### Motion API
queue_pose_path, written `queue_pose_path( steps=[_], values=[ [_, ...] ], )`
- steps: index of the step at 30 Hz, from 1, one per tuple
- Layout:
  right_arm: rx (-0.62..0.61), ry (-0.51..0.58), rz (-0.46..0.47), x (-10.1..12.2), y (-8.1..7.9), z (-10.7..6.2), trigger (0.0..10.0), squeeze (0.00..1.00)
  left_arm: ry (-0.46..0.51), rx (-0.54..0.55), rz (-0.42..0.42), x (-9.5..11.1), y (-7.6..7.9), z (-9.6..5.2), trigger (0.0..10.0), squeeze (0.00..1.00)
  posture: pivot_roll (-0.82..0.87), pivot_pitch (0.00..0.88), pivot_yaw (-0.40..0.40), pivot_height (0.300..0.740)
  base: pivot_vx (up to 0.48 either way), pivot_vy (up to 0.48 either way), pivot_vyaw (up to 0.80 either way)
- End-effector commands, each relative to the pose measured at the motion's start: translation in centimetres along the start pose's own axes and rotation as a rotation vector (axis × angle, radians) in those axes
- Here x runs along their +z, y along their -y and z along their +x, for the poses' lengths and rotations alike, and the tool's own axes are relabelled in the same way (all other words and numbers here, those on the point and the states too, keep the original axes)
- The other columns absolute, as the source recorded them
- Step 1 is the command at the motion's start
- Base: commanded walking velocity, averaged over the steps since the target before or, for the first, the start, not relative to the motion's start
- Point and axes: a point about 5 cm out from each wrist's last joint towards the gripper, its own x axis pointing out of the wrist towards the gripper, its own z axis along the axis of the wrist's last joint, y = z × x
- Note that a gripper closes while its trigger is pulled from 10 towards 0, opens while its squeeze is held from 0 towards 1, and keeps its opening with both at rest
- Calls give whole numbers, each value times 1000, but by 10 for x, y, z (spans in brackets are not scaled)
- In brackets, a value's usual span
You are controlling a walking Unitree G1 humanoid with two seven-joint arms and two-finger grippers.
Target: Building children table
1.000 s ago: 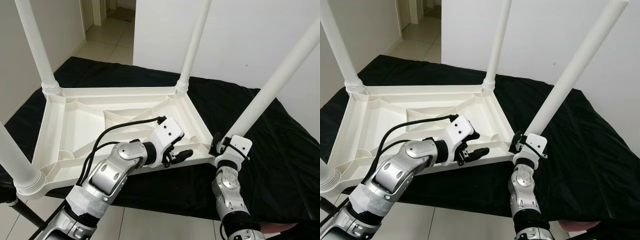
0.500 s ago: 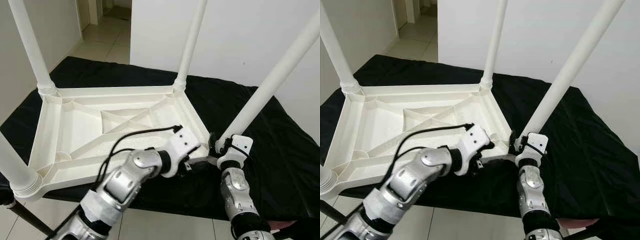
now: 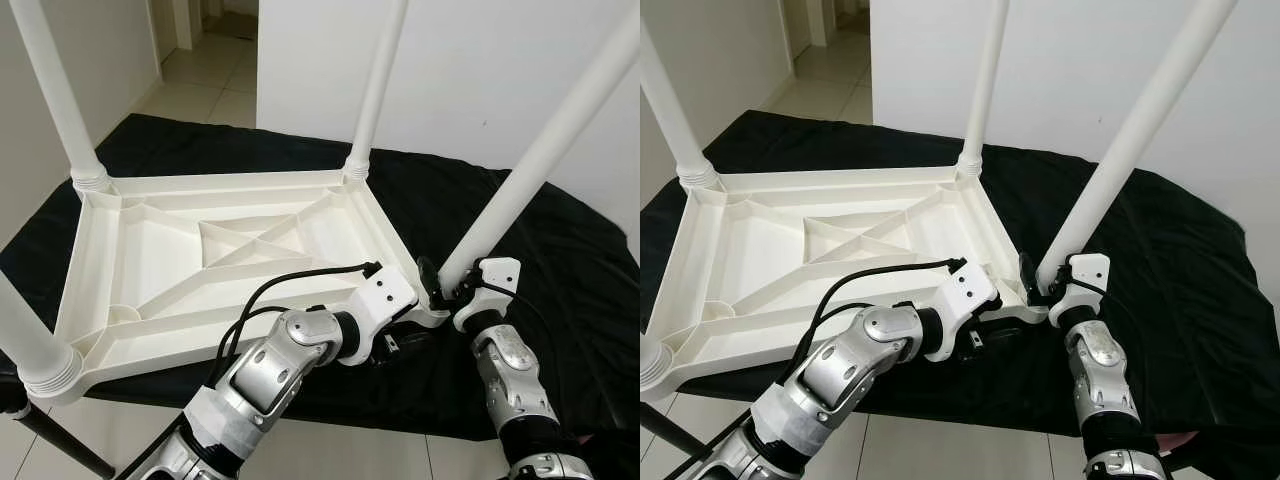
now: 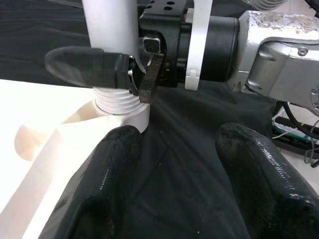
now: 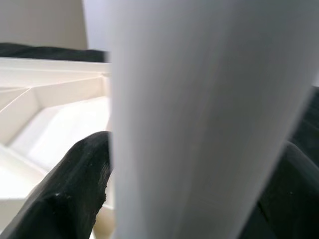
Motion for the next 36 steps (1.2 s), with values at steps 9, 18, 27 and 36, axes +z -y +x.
queue_pose_path(
  steps=[9, 18, 27, 36],
  values=[
    [183, -47, 16, 5, 5, 5, 8196, 0, -3, 102, 6, 4, -5, 2, 10000, 0, 16, 0, -83, 740, 0, 0, 0],
    [238, -87, 24, 2, 9, 4, 4549, 0, -6, 73, 17, 4, 1, 5, 10000, 0, 18, 0, -84, 740, 0, 0, 0],
    [259, -124, 34, -4, 12, 0, 0, 0, 0, 91, 21, 7, -4, 5, 10000, 0, 18, 0, -86, 740, 0, 0, 0],
    [177, -155, 52, -7, 10, 2, 10000, 0, 4, 116, 32, 10, -11, 1, 10000, 0, 14, 0, -95, 740, 0, 0, 0]
  ],
)
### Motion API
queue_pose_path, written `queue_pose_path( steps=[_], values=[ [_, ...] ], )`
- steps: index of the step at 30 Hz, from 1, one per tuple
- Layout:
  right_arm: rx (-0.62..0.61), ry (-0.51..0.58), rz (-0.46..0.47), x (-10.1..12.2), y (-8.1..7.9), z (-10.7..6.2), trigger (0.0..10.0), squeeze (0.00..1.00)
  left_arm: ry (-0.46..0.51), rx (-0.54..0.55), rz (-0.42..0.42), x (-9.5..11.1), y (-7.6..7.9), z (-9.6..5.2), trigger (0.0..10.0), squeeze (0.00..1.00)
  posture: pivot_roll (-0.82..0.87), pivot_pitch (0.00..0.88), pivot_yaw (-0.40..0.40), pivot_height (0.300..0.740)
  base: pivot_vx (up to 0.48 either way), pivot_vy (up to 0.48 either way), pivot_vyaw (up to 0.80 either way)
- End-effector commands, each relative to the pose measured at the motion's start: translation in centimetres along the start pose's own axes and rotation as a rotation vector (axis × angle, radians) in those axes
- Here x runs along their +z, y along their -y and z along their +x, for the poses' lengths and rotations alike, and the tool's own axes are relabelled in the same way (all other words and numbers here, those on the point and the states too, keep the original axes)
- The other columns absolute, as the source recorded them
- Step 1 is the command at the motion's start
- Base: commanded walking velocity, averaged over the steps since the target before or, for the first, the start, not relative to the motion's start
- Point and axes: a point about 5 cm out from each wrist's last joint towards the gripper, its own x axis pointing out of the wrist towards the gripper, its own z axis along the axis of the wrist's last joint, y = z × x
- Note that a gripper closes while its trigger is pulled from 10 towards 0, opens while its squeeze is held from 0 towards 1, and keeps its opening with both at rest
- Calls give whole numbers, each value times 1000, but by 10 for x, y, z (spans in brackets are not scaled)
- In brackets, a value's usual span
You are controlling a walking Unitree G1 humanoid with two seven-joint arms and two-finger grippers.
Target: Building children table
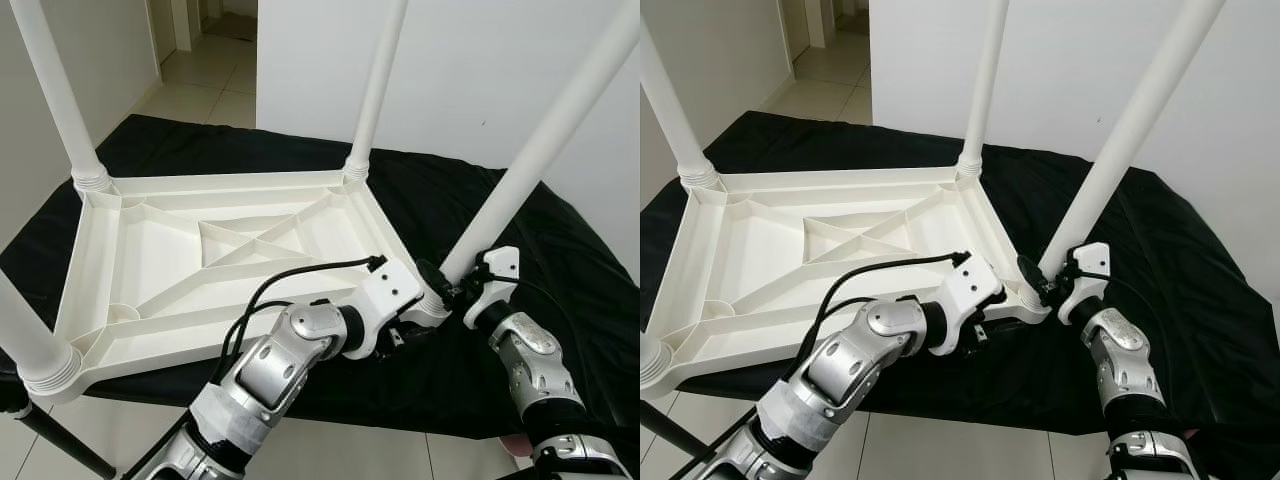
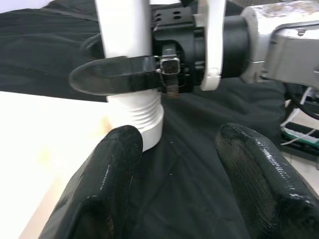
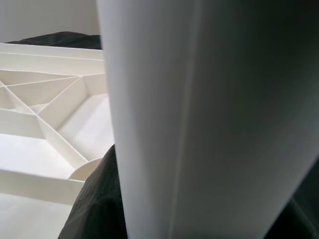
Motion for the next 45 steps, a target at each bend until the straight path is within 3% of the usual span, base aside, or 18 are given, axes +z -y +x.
queue_pose_path(
  steps=[1, 6, 10, 13, 15, 20, 31, 41, 42, 45],
  values=[
    [-56, -71, 31, -13, -2, -2, 10000, 0, -15, 69, 13, 1, -5, 1, 10000, 0, 14, 0, -95, 740, 0, 0, 0],
    [-179, -104, 20, -17, -9, 3, 10000, 0, -12, 71, 11, 1, -5, 2, 10000, 0, 6, 0, -97, 740, 0, 0, 0],
    [-203, -108, 18, -18, -10, 4, 10000, 0, -12, 71, 10, 1, -5, 2, 10000, 0, 6, 0, -97, 740, 0, 0, 0],
    [-391, -121, 81, -20, -25, 6, 10000, 0, -10, 66, 9, 1, -4, 3, 10000, 0, 1, 0, -102, 740, 0, 0, 0],
    [-391, -121, 81, -20, -25, 6, 10000, 0, -10, 66, 9, 1, -4, 3, 10000, 0, 1, 0, -102, 740, 0, 0, 0],
    [-582, -132, 182, -21, -70, 10, 10000, 0, -1, 63, 12, 4, -5, 5, 10000, 0, 0, 0, -103, 740, 0, 0, 0],
    [-574, -152, 212, -14, -94, 15, 10000, 0, 3, 93, 24, 6, -16, 2, 10000, 0, 4, 0, -106, 740, 0, 0, 0],
    [-543, -172, 197, -12, -97, 14, 10000, 0, -7, 124, 33, 4, -26, -3, 10000, 0, 5, 0, -108, 740, 0, 0, 0],
    [-530, -154, 173, -11, -96, 14, 10000, 1000, -10, 131, 35, 3, -29, -6, 10000, 0, 8, 0, -115, 740, 0, 0, 0],
    [-497, -129, 147, -8, -95, 14, 10000, 1000, -14, 135, 40, 1, -30, -11, 10000, 0, 9, 0, -118, 740, 0, 0, 0]
  ],
)
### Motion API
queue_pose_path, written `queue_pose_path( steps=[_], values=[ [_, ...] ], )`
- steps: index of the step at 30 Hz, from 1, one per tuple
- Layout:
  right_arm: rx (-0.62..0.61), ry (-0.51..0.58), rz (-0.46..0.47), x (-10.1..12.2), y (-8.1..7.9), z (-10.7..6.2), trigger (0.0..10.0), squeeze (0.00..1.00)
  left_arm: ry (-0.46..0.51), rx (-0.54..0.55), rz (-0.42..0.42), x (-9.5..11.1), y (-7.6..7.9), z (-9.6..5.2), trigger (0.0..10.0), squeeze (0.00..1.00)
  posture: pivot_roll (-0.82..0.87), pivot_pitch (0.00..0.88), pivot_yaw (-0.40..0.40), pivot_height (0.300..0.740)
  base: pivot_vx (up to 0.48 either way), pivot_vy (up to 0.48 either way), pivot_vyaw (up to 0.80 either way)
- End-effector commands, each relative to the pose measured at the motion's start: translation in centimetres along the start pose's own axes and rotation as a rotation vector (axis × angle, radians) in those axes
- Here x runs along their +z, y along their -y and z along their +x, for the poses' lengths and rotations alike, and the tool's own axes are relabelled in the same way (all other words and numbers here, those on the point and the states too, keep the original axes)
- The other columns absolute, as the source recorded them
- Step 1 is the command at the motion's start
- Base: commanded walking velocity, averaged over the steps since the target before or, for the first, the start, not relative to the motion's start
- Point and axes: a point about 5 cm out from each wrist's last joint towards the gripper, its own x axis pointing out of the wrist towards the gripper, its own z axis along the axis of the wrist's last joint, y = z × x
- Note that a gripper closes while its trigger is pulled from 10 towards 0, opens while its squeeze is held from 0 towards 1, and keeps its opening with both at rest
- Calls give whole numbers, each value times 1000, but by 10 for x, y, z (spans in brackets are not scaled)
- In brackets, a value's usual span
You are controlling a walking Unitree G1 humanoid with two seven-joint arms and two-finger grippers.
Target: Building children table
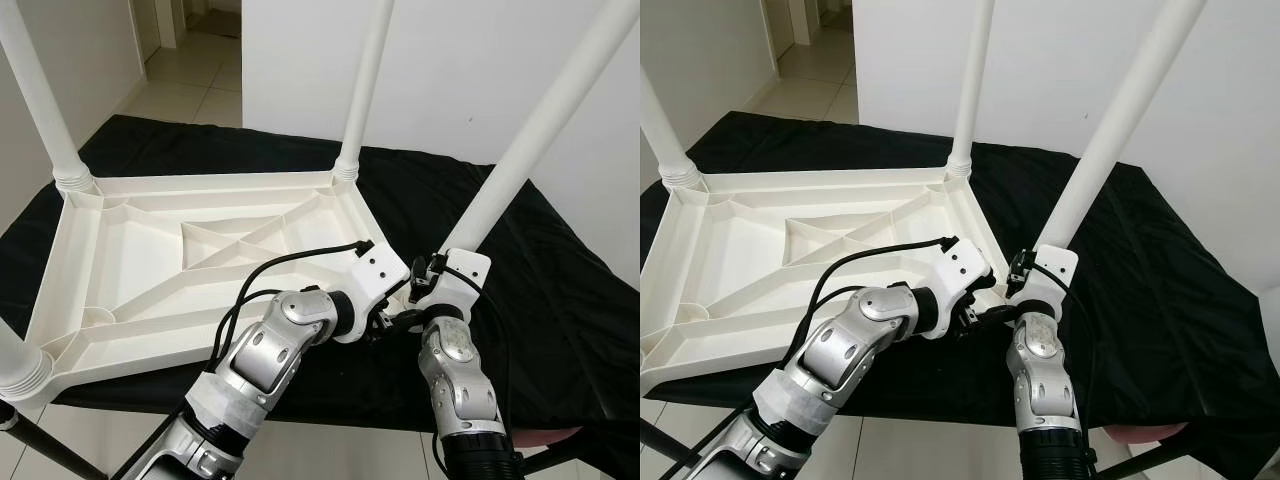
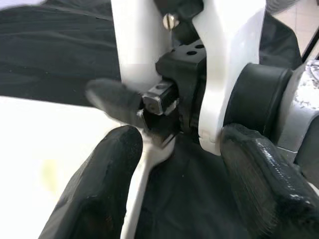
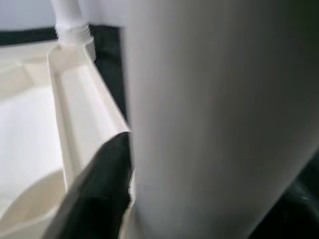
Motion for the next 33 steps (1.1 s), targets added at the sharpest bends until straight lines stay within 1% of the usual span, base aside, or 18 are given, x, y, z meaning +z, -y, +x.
queue_pose_path(
  steps=[1, 7, 8, 9, 10, 11, 19, 21, 23, 24, 25, 26, 27, 29, 31, 33],
  values=[
    [82, -63, -11, -15, -11, -6, 10000, 1000, 12, 89, 22, 4, -13, -5, 10000, 0, 9, 0, -118, 740, 0, 0, 0],
    [123, -64, -23, -16, -10, -5, 10000, 1000, 14, 75, 35, 3, -12, -10, 10000, 0, 10, 0, -123, 740, 0, 0, 0],
    [127, -59, -51, -17, -5, -4, 10000, 1000, 15, 68, 41, 3, -12, -12, 10000, 0, 11, 0, -128, 740, 0, 0, 0],
    [127, -59, -51, -17, -5, -4, 10000, 1000, 15, 68, 41, 3, -12, -12, 10000, 0, 11, 0, -128, 740, 0, 0, 0],
    [130, -53, -64, -16, -4, -3, 10000, 180, 15, 67, 42, 2, -12, -13, 10000, 0, 11, 0, -128, 740, 0, 0, 0],
    [130, -45, -68, -14, -2, -3, 10000, 0, 13, 67, 44, 1, -12, -15, 10000, 0, 11, 0, -129, 740, 0, 0, 0],
    [131, -27, -70, -12, 1, -2, 10000, 0, 8, 67, 49, -2, -14, -20, 10000, 0, 10, 0, -128, 740, 0, 0, 0],
    [134, -9, -62, -10, 7, -3, 10000, 0, 7, 57, 49, -4, -15, -28, 10000, 0, 10, 0, -126, 740, 0, 0, 0],
    [134, -9, -62, -10, 7, -3, 10000, 0, 7, 57, 49, -4, -15, -28, 10000, 0, 10, 0, -126, 740, 0, 0, 0],
    [140, 7, -64, -8, 9, -3, 10000, 0, 6, 51, 49, -5, -15, -32, 10000, 0, 10, 0, -125, 740, 0, 0, 0],
    [140, 7, -64, -8, 9, -3, 10000, 0, 6, 51, 49, -5, -15, -32, 10000, 0, 10, 0, -125, 740, 0, 0, 0],
    [187, 58, -56, 0, 13, -3, 10000, 0, -8, 39, 49, -10, -15, -39, 10000, 0, 11, 0, -125, 740, 0, 0, 0],
    [187, 58, -56, 0, 13, -3, 10000, 0, -8, 39, 49, -10, -15, -39, 10000, 0, 11, 0, -125, 740, 0, 0, 0],
    [228, 90, -52, 5, 17, -4, 10000, 0, -18, 36, 51, -13, -16, -42, 10000, 0, 11, 0, -125, 740, 0, 0, 0],
    [228, 90, -52, 5, 17, -4, 10000, 0, -18, 36, 51, -13, -16, -42, 10000, 0, 11, 0, -125, 740, 0, 0, 0],
    [282, 114, -60, 8, 22, -4, 10000, 0, -19, 37, 54, -13, -16, -43, 10000, 0, 10, 0, -123, 740, 0, 0, 0]
  ],
)
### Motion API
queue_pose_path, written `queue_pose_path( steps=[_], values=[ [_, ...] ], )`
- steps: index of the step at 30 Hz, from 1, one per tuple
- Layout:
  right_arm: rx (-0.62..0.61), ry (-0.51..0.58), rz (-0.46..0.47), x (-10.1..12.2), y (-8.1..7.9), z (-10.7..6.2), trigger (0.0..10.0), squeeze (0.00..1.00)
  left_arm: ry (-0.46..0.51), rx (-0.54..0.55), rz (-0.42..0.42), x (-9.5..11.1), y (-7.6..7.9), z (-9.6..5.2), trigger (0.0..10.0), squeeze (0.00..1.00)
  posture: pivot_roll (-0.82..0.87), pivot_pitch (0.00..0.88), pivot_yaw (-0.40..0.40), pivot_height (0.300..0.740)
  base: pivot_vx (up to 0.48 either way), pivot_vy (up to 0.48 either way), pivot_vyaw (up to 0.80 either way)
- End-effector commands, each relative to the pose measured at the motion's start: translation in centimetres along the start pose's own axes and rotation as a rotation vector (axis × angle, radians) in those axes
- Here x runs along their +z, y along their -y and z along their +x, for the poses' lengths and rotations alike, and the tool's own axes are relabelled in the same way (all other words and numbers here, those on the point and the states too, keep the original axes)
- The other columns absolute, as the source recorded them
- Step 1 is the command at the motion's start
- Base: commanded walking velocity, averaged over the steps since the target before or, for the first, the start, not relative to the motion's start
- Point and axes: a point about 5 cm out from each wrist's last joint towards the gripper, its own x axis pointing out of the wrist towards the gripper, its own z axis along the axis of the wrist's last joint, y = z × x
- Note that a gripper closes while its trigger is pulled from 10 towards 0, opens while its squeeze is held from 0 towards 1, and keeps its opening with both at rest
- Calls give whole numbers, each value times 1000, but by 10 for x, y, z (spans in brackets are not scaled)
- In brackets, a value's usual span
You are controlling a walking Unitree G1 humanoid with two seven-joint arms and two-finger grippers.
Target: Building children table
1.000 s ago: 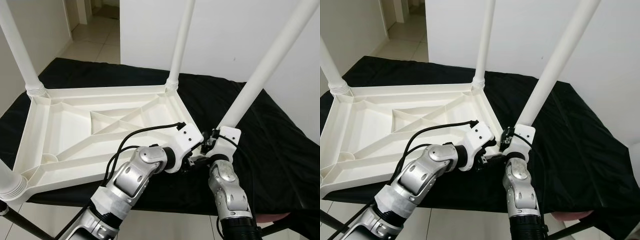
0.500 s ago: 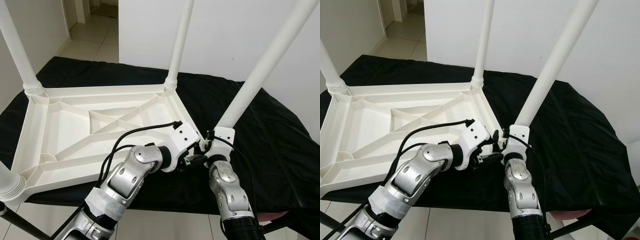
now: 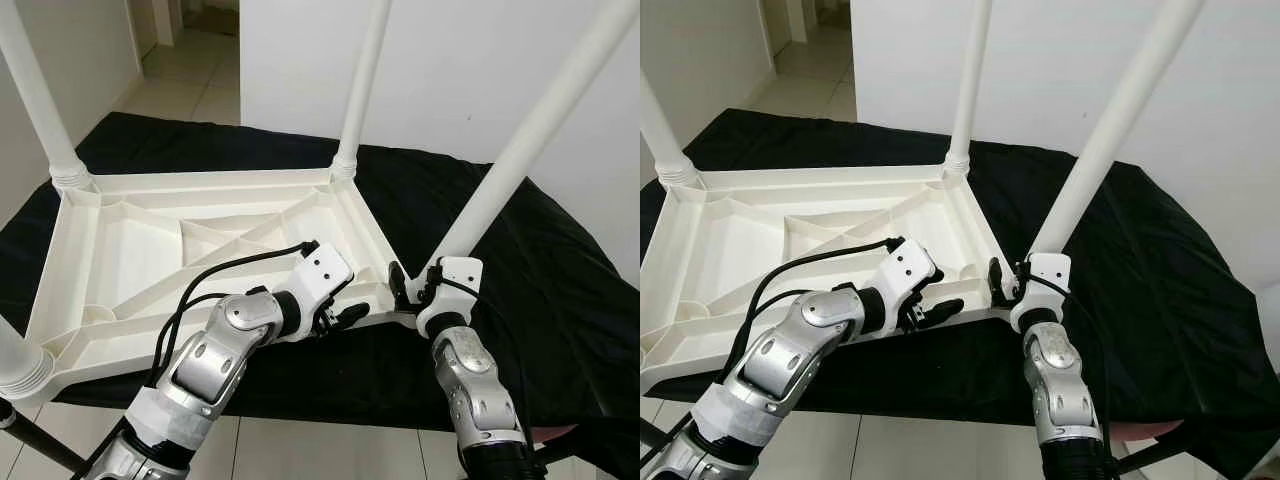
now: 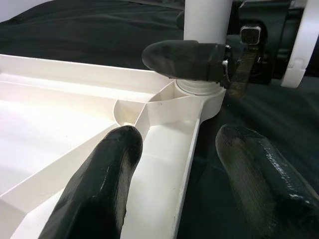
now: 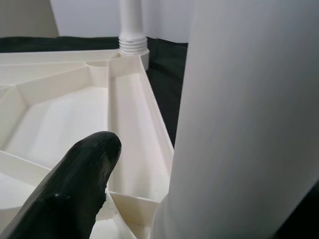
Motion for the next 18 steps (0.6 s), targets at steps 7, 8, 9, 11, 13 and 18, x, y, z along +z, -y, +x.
queue_pose_path(
  steps=[7, 8, 9, 11, 13, 18],
  values=[
    [144, 53, -41, 4, 21, -7, 10000, 0, 36, -84, -4, 6, 9, -1, 10000, 0, 10, 0, -115, 740, 0, 0, 0],
    [166, 51, -40, 4, 24, -8, 10000, 0, 39, -87, -6, 6, 10, -1, 10000, 0, 10, 0, -115, 740, 0, 0, 0],
    [166, 51, -40, 4, 24, -8, 10000, 0, 39, -87, -6, 6, 10, -1, 10000, 0, 10, 0, -115, 740, 0, 0, 0],
    [197, 45, -46, 3, 28, -9, 10000, 0, 43, -91, -8, 7, 11, -2, 10000, 0, 10, 0, -114, 740, 0, 0, 0],
    [241, 25, -80, 0, 38, -7, 10000, 0, 60, -101, -23, 10, 14, -1, 10000, 0, 7, 0, -104, 740, 0, 0, 0],
    [313, -18, -80, -5, 43, 1, 10000, 0, 66, -114, -35, 10, 19, 1, 10000, 0, 8, 0, -96, 740, 0, 0, 0]
  ],
)
